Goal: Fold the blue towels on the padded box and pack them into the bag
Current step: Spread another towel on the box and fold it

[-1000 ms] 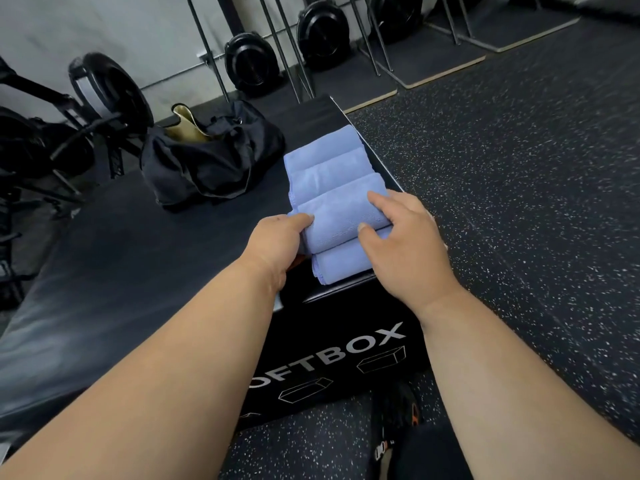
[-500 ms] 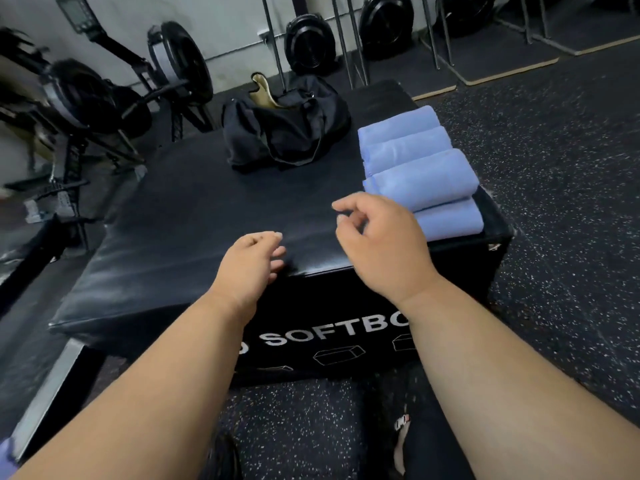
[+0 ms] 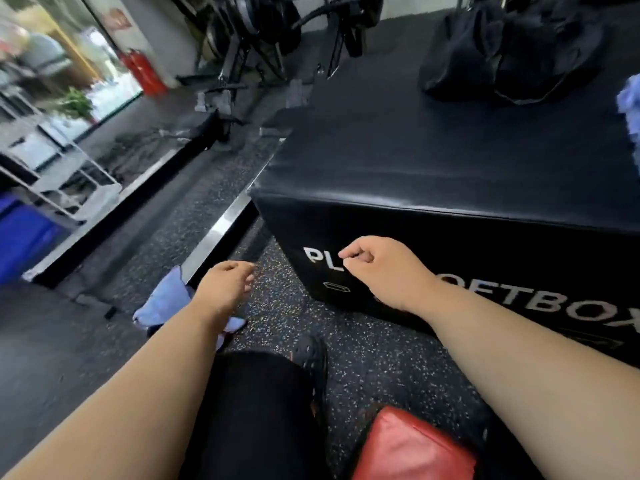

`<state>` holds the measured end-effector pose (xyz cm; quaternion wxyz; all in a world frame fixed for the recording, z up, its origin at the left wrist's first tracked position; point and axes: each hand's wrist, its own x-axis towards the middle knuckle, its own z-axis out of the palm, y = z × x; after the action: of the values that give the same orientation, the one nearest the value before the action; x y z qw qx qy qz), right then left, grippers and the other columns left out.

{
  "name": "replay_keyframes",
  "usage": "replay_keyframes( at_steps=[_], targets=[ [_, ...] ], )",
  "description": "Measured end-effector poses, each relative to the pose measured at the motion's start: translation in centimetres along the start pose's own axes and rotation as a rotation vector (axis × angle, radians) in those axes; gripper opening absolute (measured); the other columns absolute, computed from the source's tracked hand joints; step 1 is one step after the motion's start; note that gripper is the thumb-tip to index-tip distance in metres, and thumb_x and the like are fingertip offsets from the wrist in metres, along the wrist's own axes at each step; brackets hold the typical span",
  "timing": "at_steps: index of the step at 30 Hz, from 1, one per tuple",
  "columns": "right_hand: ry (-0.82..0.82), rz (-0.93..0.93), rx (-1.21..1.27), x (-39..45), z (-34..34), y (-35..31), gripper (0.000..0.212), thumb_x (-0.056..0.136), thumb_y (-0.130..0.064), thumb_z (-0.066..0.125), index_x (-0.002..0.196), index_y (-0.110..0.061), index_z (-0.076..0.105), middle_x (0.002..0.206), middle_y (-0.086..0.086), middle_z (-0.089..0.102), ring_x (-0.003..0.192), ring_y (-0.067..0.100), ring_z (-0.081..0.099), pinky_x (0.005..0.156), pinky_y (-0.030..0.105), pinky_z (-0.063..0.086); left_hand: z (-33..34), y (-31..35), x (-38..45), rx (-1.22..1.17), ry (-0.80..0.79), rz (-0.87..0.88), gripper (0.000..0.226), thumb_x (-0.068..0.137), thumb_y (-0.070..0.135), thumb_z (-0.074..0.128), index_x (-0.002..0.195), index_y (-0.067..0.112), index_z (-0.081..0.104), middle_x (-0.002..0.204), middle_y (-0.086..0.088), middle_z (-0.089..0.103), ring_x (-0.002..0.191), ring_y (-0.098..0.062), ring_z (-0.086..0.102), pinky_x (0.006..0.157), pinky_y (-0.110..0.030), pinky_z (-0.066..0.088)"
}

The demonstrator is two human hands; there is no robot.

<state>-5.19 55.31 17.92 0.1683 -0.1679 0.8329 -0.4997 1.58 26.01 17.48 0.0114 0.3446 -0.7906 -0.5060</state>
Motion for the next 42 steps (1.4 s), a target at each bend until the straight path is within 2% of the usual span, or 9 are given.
replay_keyframes(
  at_steps=[7,12,15,18,26,29,32,38,42],
  targets=[
    [-0.208,0.050,0.012,2.0,10.8,-2.0,0.012,0.102,-0.028,0.063,0.107,-0.035,0.072,0.073,-0.005,0.064,0.062,0.014,0.057,0.059,0.035,0.050,-9.8,-11.3,3.5,0.141,0.080,-0.184,0.020,0.092,0.025,0.067,0.073,0.019,0.064,0.065,0.004,0.059,0.071,-0.023,0.049,0.072,-0.037,0.043],
    [-0.248,0.069,-0.040,4.9,16.7,-3.0,0.013,0.102,-0.026,0.064,0.103,-0.035,0.073,0.063,-0.012,0.058,0.054,0.008,0.051,0.052,0.027,0.044,-12.9,-18.1,6.4,0.105,0.108,-0.285,0.021,0.075,0.030,0.065,0.059,0.018,0.059,0.064,0.000,0.054,0.067,-0.026,0.046,0.062,-0.036,0.036],
    [-0.286,0.066,-0.077,6.9,19.7,-3.9,0.012,0.101,-0.025,0.064,0.103,-0.034,0.072,0.060,-0.015,0.060,0.051,0.000,0.052,0.053,0.020,0.043,-13.6,-20.7,8.7,0.046,0.133,-0.336,0.018,0.089,0.021,0.068,0.099,0.007,0.072,0.103,-0.017,0.070,0.097,-0.042,0.063,0.078,-0.043,0.052],
    [-0.317,0.077,-0.089,8.9,22.2,-4.4,0.011,0.101,-0.024,0.065,0.103,-0.032,0.073,0.061,-0.015,0.061,0.051,-0.001,0.053,0.053,0.018,0.043,-14.0,-22.6,11.7,-0.009,0.152,-0.369,0.045,0.095,0.019,0.068,0.139,0.008,0.062,0.137,-0.004,0.061,0.114,-0.026,0.060,0.090,-0.036,0.048],
    [-0.339,0.119,-0.113,13.7,26.0,-5.7,0.012,0.100,-0.024,0.065,0.100,-0.033,0.074,0.088,0.004,0.076,0.067,0.010,0.062,0.063,0.031,0.053,-14.8,-24.4,18.8,-0.090,0.138,-0.348,0.058,0.095,0.023,0.071,0.150,0.016,0.053,0.144,-0.005,0.058,0.117,-0.023,0.059,0.101,-0.037,0.051],
    [-0.339,0.126,-0.114,14.9,26.8,-5.8,0.012,0.100,-0.024,0.066,0.099,-0.033,0.073,0.093,0.006,0.077,0.069,0.013,0.063,0.065,0.033,0.054,-14.5,-24.8,21.1,-0.116,0.115,-0.366,0.044,0.097,0.017,0.067,0.140,0.015,0.059,0.120,-0.003,0.060,0.102,-0.020,0.054,0.088,-0.030,0.043],
    [-0.341,0.129,-0.109,15.6,27.4,-5.7,0.012,0.100,-0.024,0.066,0.098,-0.032,0.074,0.093,0.008,0.077,0.071,0.014,0.063,0.067,0.037,0.056,-14.2,-25.4,22.7,-0.208,0.127,-0.396,0.006,0.098,0.015,0.063,0.099,0.009,0.064,0.086,-0.004,0.053,0.080,-0.021,0.048,0.072,-0.032,0.038],
    [-0.357,0.153,-0.086,16.8,27.9,-5.0,0.011,0.100,-0.024,0.066,0.099,-0.032,0.074,0.095,0.010,0.077,0.071,0.015,0.062,0.074,0.039,0.056,-14.1,-25.1,24.3,-0.322,0.114,-0.369,0.024,0.102,0.010,0.057,0.080,0.015,0.048,0.077,-0.003,0.044,0.073,-0.018,0.039,0.061,-0.033,0.032],
    [-0.355,0.165,-0.088,17.1,28.0,-4.6,0.011,0.099,-0.024,0.067,0.099,-0.032,0.074,0.095,0.011,0.077,0.072,0.016,0.062,0.081,0.051,0.060,-13.8,-25.2,24.8,-0.333,0.124,-0.382,0.021,0.102,0.008,0.056,0.083,0.014,0.052,0.079,-0.002,0.045,0.071,-0.015,0.039,0.061,-0.032,0.032]
  ],
)
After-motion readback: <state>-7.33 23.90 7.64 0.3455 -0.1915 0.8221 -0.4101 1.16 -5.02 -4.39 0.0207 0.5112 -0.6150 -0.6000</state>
